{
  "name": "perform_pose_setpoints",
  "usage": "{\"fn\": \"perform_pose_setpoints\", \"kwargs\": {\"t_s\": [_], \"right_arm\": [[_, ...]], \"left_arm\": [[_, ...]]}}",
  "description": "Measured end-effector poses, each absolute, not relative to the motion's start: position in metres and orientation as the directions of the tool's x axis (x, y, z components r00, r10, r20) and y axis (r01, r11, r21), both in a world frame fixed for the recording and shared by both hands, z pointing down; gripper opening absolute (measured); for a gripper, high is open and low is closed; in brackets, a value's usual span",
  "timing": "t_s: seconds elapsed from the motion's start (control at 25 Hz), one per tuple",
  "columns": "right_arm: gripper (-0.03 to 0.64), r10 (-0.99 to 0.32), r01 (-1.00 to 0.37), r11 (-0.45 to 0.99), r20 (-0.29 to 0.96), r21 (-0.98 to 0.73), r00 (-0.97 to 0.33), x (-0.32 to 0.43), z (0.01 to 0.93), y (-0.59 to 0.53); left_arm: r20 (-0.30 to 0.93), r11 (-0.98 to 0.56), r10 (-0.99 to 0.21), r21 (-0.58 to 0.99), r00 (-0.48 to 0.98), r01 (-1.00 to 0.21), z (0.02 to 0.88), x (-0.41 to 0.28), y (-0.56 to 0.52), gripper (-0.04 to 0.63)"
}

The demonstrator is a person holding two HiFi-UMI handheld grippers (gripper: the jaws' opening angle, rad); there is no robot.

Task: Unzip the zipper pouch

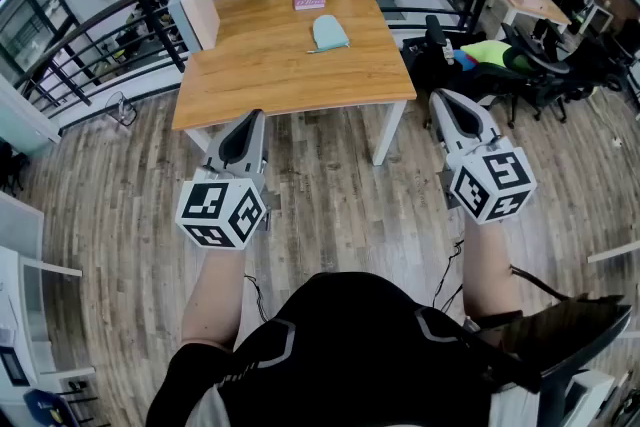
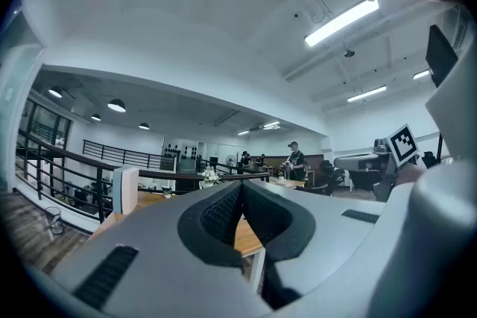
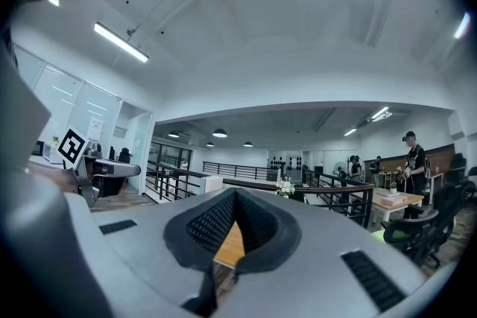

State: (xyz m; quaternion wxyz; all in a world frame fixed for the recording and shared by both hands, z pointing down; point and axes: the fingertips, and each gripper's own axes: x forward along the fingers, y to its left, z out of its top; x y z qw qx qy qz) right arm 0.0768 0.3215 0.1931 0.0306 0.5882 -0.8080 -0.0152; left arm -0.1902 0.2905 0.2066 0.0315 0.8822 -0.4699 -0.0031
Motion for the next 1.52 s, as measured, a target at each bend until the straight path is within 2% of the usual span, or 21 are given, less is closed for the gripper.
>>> {"fn": "perform_pose_setpoints", "kwargs": {"t_s": [0.4,0.68,0.88,1.28,1.32,1.4,1.52], "right_arm": [[0.008,-0.949,-0.947,0.316,0.029,0.050,-0.315,0.081,0.195,0.324],[0.009,-0.928,-0.928,0.373,0.024,0.025,-0.372,0.074,0.195,0.325],[0.011,-0.917,-0.916,0.400,0.021,0.043,-0.399,0.071,0.196,0.325],[0.052,-0.916,-0.915,0.402,0.037,0.036,-0.400,0.082,0.199,0.326],[0.074,-0.915,-0.914,0.404,0.038,0.034,-0.402,0.083,0.200,0.327],[0.118,-0.913,-0.913,0.407,0.032,0.027,-0.406,0.086,0.199,0.328],[0.138,-0.909,-0.909,0.415,0.026,0.015,-0.415,0.093,0.201,0.328]], "left_arm": [[0.048,-0.535,-0.843,0.037,0.536,-0.844,0.212,-0.188,0.291,0.029],[0.043,-0.535,-0.844,0.004,0.534,-0.845,0.212,-0.186,0.296,0.029],[0.042,-0.464,-0.885,-0.027,0.463,-0.885,0.215,-0.194,0.295,0.031],[0.039,-0.472,-0.881,-0.019,0.471,-0.882,0.215,-0.186,0.307,0.034],[0.042,-0.468,-0.884,-0.029,0.467,-0.883,0.216,-0.185,0.308,0.049],[0.044,-0.458,-0.889,-0.043,0.456,-0.888,0.218,-0.183,0.308,0.175],[0.036,-0.444,-0.896,-0.041,0.443,-0.895,0.218,-0.180,0.309,0.232]]}}
